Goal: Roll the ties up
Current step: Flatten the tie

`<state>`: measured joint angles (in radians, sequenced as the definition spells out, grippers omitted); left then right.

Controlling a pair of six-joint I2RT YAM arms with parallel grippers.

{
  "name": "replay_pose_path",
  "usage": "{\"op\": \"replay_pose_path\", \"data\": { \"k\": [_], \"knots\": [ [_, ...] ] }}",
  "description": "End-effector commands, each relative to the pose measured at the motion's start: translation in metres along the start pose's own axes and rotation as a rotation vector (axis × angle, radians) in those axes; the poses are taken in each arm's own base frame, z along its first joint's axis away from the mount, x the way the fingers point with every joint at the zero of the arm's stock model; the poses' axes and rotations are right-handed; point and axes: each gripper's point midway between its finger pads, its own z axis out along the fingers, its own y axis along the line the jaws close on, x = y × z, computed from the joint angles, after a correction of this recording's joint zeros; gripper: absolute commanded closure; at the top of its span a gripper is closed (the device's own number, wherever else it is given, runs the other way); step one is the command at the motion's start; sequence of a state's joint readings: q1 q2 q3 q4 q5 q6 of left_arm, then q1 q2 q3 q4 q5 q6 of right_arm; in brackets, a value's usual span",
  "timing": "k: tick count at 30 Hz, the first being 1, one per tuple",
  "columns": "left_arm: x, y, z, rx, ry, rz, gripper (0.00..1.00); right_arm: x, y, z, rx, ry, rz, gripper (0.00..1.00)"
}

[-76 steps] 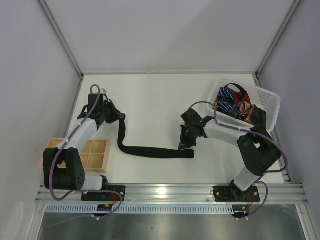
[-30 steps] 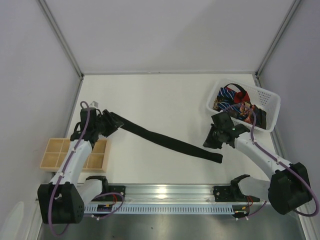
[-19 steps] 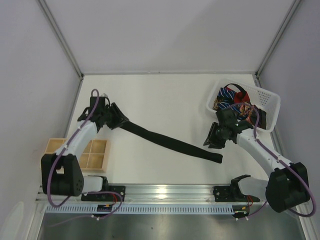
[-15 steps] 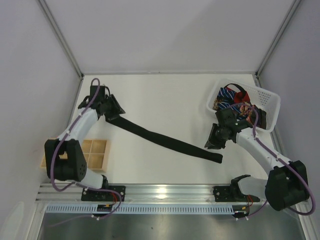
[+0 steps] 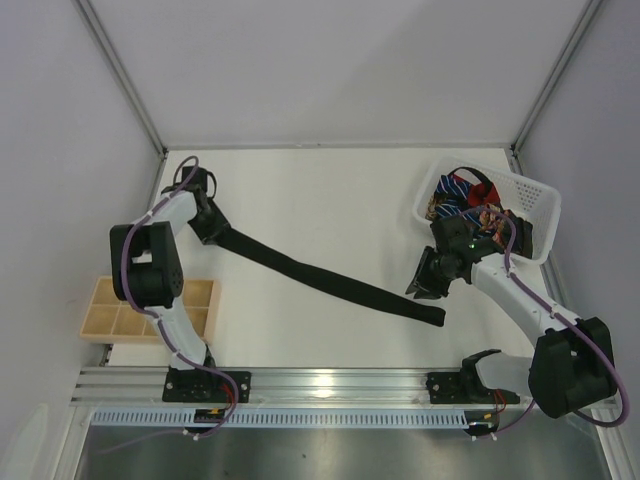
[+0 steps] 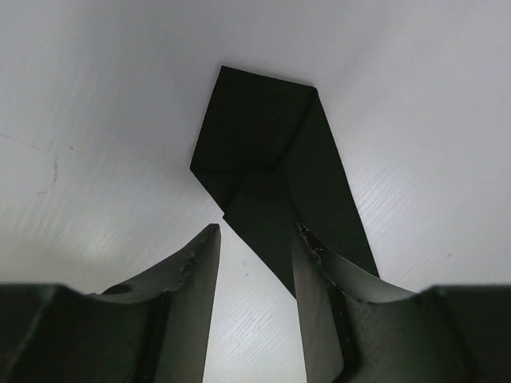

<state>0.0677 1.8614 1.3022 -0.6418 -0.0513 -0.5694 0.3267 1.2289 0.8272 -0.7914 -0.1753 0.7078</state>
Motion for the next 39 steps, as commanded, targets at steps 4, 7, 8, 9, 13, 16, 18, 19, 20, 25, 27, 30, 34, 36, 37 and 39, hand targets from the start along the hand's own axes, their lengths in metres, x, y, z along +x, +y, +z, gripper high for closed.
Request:
{"op": "replay_pose_path", "data": {
  "k": [4,7,8,9,13,16,18,19,20,25,27,30,34,36,37,39],
  "knots": [
    [-0.019,-0.01,0.001,-0.005,-0.046,-0.027,0.57,-0.003,0.012,-0.004,-0.059,-0.006,0.01,0.69],
    [-0.015,-0.005,0.006,-0.021,-0.05,-0.031,0.57,0.0,0.008,0.0,-0.053,0.0,0.006,0.69],
    [-0.013,-0.005,0.009,-0.021,-0.04,-0.026,0.57,0.0,0.009,-0.001,-0.058,-0.001,0.006,0.69],
    [-0.011,-0.005,0.011,-0.021,-0.035,-0.027,0.57,0.001,0.009,0.0,-0.062,0.001,0.003,0.69],
    [-0.012,-0.005,0.015,-0.022,-0.035,-0.018,0.59,-0.001,0.009,0.002,-0.054,0.001,-0.01,0.69],
    [-0.01,-0.004,0.018,-0.026,-0.027,-0.016,0.61,0.0,0.008,0.003,-0.053,0.007,-0.018,0.69],
    [-0.009,-0.002,0.02,-0.033,-0.02,-0.015,0.65,0.0,0.008,0.003,-0.052,0.005,-0.018,0.69],
    [-0.009,-0.002,0.021,-0.033,-0.02,-0.015,0.67,-0.001,0.008,0.002,-0.055,0.004,-0.02,0.69],
    [-0.008,-0.003,0.022,-0.031,-0.017,-0.011,0.67,0.0,0.008,0.003,-0.053,0.008,-0.019,0.69],
    [-0.008,-0.004,0.019,-0.027,-0.022,-0.005,0.78,-0.001,0.008,0.004,-0.053,0.008,-0.025,0.7],
    [-0.01,-0.003,0.018,-0.027,-0.027,0.001,0.84,0.0,0.009,0.005,-0.056,0.011,-0.028,0.7],
    [-0.01,-0.003,0.016,-0.024,-0.028,0.004,0.94,-0.001,0.009,0.006,-0.057,0.011,-0.028,0.7],
    [-0.008,-0.003,0.009,-0.023,-0.028,0.013,0.99,-0.002,0.01,0.007,-0.057,0.013,-0.031,0.7],
    [-0.011,-0.007,-0.003,-0.005,-0.05,0.016,0.99,-0.002,0.01,0.007,-0.057,0.013,-0.03,0.7],
    [-0.011,-0.007,-0.007,-0.001,-0.054,0.018,1.0,-0.002,0.01,0.008,-0.058,0.012,-0.03,0.7],
    [-0.015,-0.015,-0.019,0.046,-0.066,0.021,1.0,-0.001,0.01,0.009,-0.058,0.016,-0.028,0.7]
  ]
}}
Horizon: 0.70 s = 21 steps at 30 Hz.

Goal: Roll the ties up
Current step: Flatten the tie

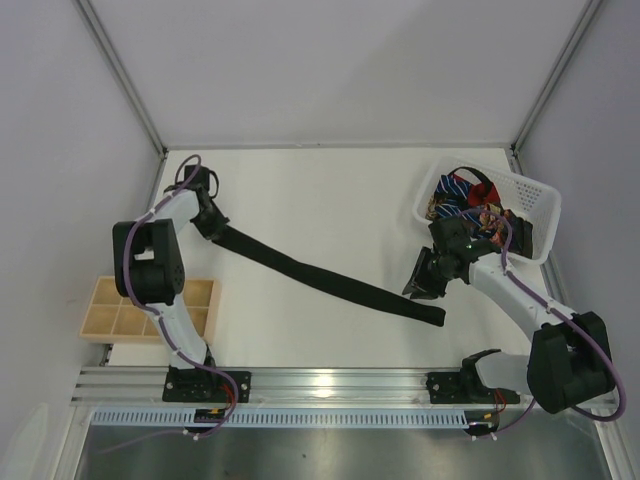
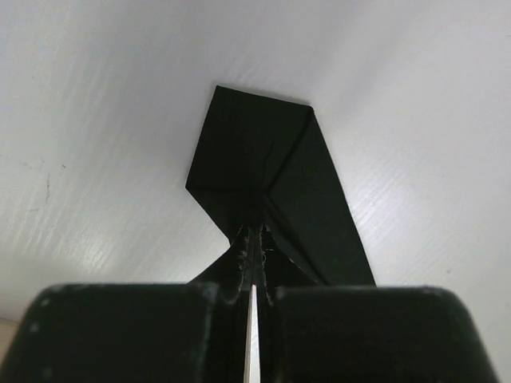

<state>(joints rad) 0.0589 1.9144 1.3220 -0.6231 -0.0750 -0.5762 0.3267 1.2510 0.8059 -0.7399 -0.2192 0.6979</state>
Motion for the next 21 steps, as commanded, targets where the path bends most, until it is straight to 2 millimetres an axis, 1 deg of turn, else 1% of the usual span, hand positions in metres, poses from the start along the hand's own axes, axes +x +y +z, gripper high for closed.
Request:
{"op": "replay_pose_path", "data": {
  "k": [1,4,6,7,13,14,17,18,19,20,21],
  "knots": [
    [-0.016,-0.018,-0.038,0.089,-0.077,0.022,0.99,-0.004,0.005,0.001,-0.021,-0.007,-0.017,0.7],
    [-0.024,-0.029,-0.043,0.128,-0.074,0.032,1.0,-0.003,0.004,0.004,-0.019,0.001,-0.012,0.7],
    [-0.027,-0.031,-0.041,0.125,-0.068,0.038,1.0,-0.003,0.003,0.006,-0.018,0.008,-0.011,0.7],
    [-0.03,-0.034,-0.037,0.123,-0.066,0.042,1.0,-0.003,0.004,0.006,-0.018,0.008,-0.009,0.7],
    [-0.035,-0.036,-0.018,0.106,-0.048,0.061,1.0,-0.002,0.002,0.006,-0.01,0.011,-0.004,0.7],
    [-0.031,-0.033,-0.012,0.092,-0.028,0.065,0.99,-0.001,0.002,0.006,-0.006,0.012,-0.002,0.7],
    [-0.027,-0.027,-0.006,0.082,-0.017,0.065,0.98,-0.003,0.002,0.006,-0.006,0.004,0.004,0.69],
    [-0.025,-0.024,-0.005,0.078,-0.015,0.062,0.96,-0.003,0.002,0.007,-0.005,0.007,0.011,0.69],
    [-0.018,-0.02,-0.003,0.071,-0.004,0.061,0.94,-0.003,0.002,0.007,-0.002,0.008,0.015,0.69],
    [-0.018,-0.019,-0.003,0.072,-0.009,0.06,0.91,-0.003,0.002,0.008,0.0,0.01,0.02,0.69],
    [-0.016,-0.015,-0.001,0.064,-0.003,0.056,0.81,-0.001,0.0,0.008,0.014,0.016,0.032,0.7]
  ]
}}
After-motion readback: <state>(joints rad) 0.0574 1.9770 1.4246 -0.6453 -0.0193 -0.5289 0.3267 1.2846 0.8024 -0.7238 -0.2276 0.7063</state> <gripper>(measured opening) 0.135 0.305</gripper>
